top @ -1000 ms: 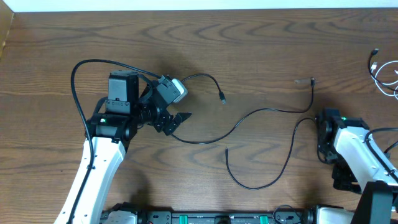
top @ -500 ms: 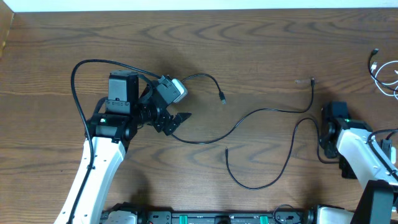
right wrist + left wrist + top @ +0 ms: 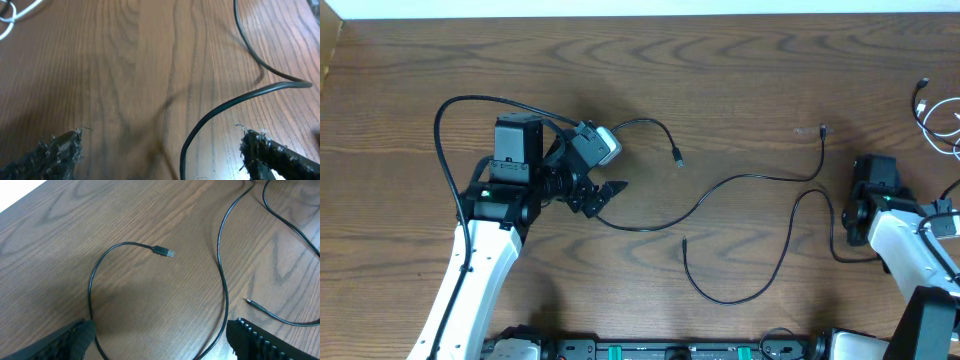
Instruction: Untangle cables
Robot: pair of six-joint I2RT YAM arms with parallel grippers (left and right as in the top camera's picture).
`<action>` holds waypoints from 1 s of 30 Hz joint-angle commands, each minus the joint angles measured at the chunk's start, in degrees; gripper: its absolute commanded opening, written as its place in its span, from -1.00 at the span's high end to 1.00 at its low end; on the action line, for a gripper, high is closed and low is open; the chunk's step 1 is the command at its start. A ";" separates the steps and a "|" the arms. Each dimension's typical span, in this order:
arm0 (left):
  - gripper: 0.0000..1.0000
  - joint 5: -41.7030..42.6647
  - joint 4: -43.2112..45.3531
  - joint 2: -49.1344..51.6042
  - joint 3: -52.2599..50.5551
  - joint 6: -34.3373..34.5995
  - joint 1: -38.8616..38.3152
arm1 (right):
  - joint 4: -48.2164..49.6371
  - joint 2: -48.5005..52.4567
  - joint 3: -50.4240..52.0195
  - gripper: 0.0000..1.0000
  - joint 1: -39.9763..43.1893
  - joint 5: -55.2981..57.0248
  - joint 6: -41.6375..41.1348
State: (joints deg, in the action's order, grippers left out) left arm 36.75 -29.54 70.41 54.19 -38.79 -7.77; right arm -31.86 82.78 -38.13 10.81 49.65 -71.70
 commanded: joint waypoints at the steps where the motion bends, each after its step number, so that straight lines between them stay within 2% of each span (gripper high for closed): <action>1: -0.78 0.35 -0.02 -0.07 0.68 0.31 -0.09 | 0.22 0.81 0.50 -0.98 0.94 -2.01 2.54; 12: -0.78 0.35 0.00 -0.07 0.68 0.31 -0.09 | 2.67 0.81 1.62 -0.99 1.95 -2.40 2.58; 30: -0.79 0.35 -0.02 -0.07 0.68 0.31 -0.09 | 10.86 0.83 9.05 -0.98 3.72 -3.76 2.54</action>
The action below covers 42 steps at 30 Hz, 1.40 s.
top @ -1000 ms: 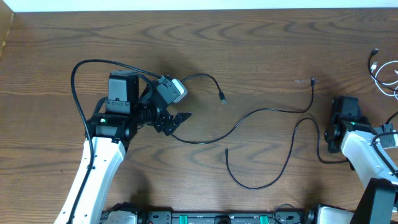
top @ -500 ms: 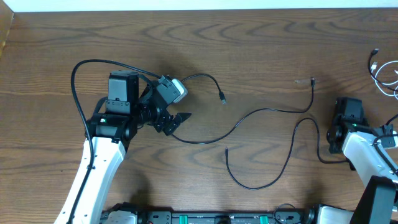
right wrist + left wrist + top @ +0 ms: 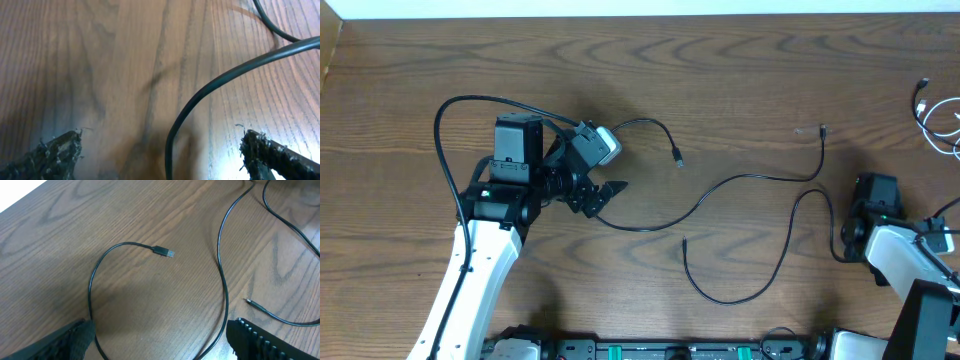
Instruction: Untangle cables
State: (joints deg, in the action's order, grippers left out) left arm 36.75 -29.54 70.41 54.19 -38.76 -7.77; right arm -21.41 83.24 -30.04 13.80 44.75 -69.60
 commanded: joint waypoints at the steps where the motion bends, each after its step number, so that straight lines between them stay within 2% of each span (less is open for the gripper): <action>1: -0.78 0.35 -0.02 -0.07 0.68 0.28 -0.09 | 0.70 0.37 1.25 -0.98 0.98 1.14 0.46; 10: -0.78 0.35 -0.02 -0.07 0.68 0.28 -0.09 | 1.97 0.37 2.08 -0.99 3.50 1.05 0.46; 16: -0.78 0.35 -0.02 -0.07 0.68 0.28 -0.09 | 2.40 0.37 2.10 -0.91 3.85 0.50 0.48; 20: -0.79 0.35 -0.02 -0.07 0.68 0.28 -0.09 | 2.36 0.37 2.10 -0.66 3.85 0.50 0.55; 22: -0.78 0.35 -0.02 -0.07 0.68 0.28 -0.09 | 2.38 0.39 2.10 -0.42 3.85 0.50 1.44; 24: -0.78 0.35 -0.02 -0.07 0.68 0.28 -0.09 | 2.36 0.37 2.10 -0.35 3.85 0.50 1.57; 30: -0.78 0.35 -0.02 -0.07 0.68 0.28 -0.09 | 2.36 0.39 2.10 -0.47 3.85 -0.17 1.55; 34: -0.78 0.35 -0.02 -0.07 0.68 0.28 -0.09 | 3.37 0.39 2.75 -0.39 3.85 -1.27 1.53; 42: -0.79 0.35 -0.02 -0.07 0.68 0.28 -0.09 | 8.35 0.39 5.97 -0.39 3.85 -1.81 1.57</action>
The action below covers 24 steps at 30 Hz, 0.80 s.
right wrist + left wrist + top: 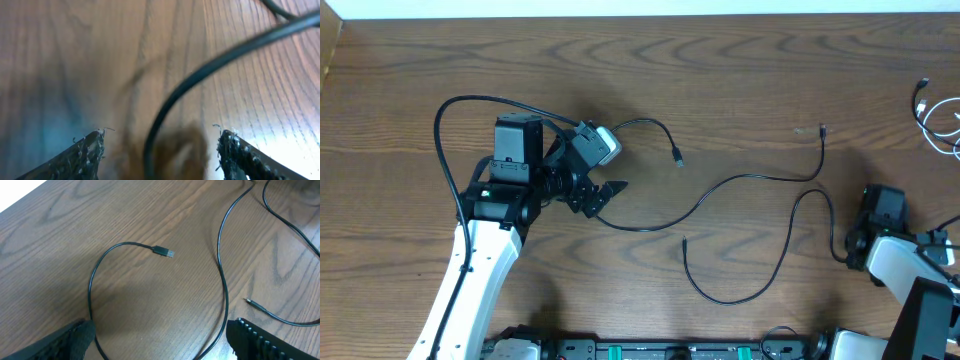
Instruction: Untangle cables
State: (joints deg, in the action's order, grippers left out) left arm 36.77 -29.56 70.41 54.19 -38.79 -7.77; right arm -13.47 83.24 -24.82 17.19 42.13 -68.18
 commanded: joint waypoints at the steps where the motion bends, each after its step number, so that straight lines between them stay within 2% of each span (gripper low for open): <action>1: -0.79 0.33 0.00 -0.07 0.68 0.31 -0.09 | 0.44 0.39 0.83 -0.33 0.46 0.83 0.15; 2: -0.79 0.33 0.00 -0.07 0.68 0.31 -0.09 | 0.48 0.39 0.85 -0.24 0.46 0.85 0.13; 4: -0.79 0.33 0.00 -0.07 0.68 0.31 -0.09 | 0.70 0.39 0.85 0.08 0.46 0.83 0.13; 7: -0.78 0.33 0.00 -0.07 0.68 0.31 -0.09 | 1.20 0.39 0.85 0.34 0.46 0.87 0.57; 12: -0.79 0.33 0.00 -0.07 0.68 0.31 -0.09 | 5.92 0.37 0.83 0.98 0.46 0.83 10.97; 15: -0.78 0.33 0.00 -0.07 0.68 0.31 -0.09 | 7.30 0.17 0.83 0.98 0.44 0.76 15.65; 19: -0.79 0.33 0.00 -0.07 0.68 0.31 -0.09 | 7.28 -0.92 0.76 0.98 0.44 0.24 15.85; 24: -0.78 0.33 0.02 -0.07 0.68 0.31 -0.09 | 7.28 -6.12 -1.11 0.98 0.44 -10.78 22.73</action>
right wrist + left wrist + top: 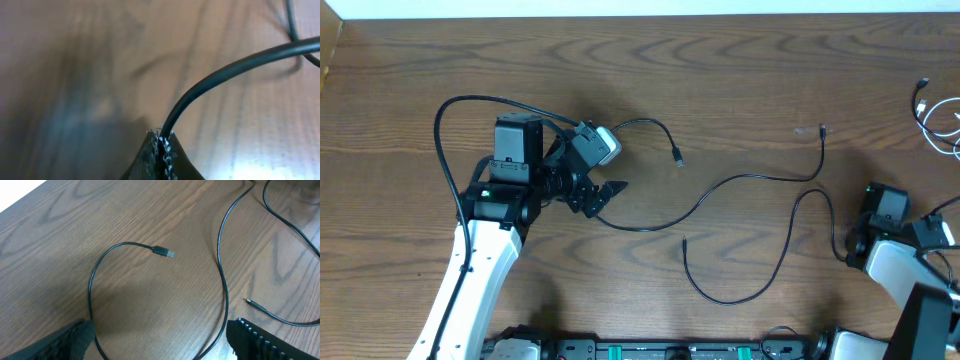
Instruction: Untangle cables
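Observation:
Three thin black cables lie on the brown table. One ends in a USB plug point(163, 251) point(677, 155). A second cable point(750, 179) runs from near my left gripper to a tip at the right. The third, looped cable point(790, 235) leads down to my right gripper point(162, 144), which is shut on this black cable point(225, 72) close to the wood. My left gripper point(161, 326) point(607, 192) stands open above the table, the first two cables running between its fingers point(255, 339).
A bundle of white cables point(938, 118) lies at the far right edge. A loose black cable end point(251, 303) rests near the left gripper's right finger. A thick black robot cable point(442, 150) arcs behind the left arm.
My right gripper's jaws, then apart on either side of the black cable, are now shut on it. The left arm and the cables have not moved.
My right gripper was open above the table with the black cable ahead of it. It then stood lower with the cable between its fingers, then lower again with the gap narrower, and now grips the cable. The left gripper stayed open and still throughout.

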Robot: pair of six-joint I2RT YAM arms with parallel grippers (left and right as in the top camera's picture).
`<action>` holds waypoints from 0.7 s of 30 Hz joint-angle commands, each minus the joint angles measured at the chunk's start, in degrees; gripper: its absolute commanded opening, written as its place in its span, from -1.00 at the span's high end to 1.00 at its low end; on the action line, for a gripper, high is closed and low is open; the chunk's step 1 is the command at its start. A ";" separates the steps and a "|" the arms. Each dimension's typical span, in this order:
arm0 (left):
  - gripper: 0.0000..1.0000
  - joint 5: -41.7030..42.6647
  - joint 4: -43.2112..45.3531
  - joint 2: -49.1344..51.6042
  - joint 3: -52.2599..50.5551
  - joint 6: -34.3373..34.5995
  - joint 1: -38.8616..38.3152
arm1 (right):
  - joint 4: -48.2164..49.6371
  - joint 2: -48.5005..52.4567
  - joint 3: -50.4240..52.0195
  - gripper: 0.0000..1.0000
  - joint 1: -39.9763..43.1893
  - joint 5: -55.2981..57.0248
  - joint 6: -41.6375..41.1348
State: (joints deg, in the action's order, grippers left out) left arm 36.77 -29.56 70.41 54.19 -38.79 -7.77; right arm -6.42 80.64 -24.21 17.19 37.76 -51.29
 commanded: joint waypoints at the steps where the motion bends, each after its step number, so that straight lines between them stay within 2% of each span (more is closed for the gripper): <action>1: -0.78 0.33 0.00 -0.07 0.68 0.31 -0.09 | 0.20 -5.44 -2.54 0.98 0.42 -10.23 7.67; 6: -0.79 0.31 0.02 -0.07 0.68 0.31 -0.09 | 0.24 -15.47 -7.23 0.98 0.42 -25.00 14.40; 8: -0.79 0.31 0.00 -0.07 0.68 0.31 -0.09 | 0.22 -19.10 -9.64 0.98 0.42 -27.32 15.78; 14: -0.79 0.33 0.02 -0.07 0.68 0.31 -0.09 | 0.46 -25.92 -17.07 0.98 0.83 -24.87 16.26; 21: -0.79 0.31 0.00 -0.07 0.68 0.31 -0.09 | 4.02 -25.73 -22.58 0.98 5.18 -17.27 16.22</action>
State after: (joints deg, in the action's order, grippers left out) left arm 36.75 -29.56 70.41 54.19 -38.79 -7.77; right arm -3.33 54.72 -44.77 20.34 16.47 -36.36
